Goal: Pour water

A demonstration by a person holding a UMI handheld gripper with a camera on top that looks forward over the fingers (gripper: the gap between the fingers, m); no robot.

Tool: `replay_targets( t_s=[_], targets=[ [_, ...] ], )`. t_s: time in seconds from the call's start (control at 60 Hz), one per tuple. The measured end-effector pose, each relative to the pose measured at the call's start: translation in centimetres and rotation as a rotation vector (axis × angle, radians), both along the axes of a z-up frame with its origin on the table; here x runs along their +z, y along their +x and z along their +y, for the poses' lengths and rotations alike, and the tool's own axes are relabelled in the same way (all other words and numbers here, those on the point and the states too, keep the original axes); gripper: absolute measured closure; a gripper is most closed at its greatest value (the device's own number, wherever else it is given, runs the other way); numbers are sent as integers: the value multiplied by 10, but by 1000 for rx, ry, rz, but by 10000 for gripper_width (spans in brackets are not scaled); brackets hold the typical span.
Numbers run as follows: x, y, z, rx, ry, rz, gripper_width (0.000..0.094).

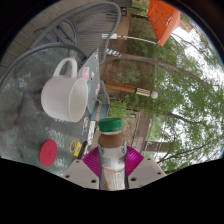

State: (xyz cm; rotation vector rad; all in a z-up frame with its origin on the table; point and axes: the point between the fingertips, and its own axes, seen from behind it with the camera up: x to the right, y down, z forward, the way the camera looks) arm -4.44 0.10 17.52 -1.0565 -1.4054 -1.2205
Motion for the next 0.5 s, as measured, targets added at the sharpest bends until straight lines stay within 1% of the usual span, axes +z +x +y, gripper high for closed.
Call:
replay_targets(
  t_s=[0.1,0.233,0.3,0.317,0.35,0.367,0.5],
  targets=[
    [3,-12,2,27,30,-285,655],
    [11,-25,-3,70,83,-519,652],
    [12,-29,-6,78,84,-563,651],
    [0,-39,-5,72,94,-575,650],
    [0,-39,-11,74,91,-589,651],
    [10,-32,-1,86,76,-588,652],
    [7,-36,-13,98,70,-589,651]
  ],
)
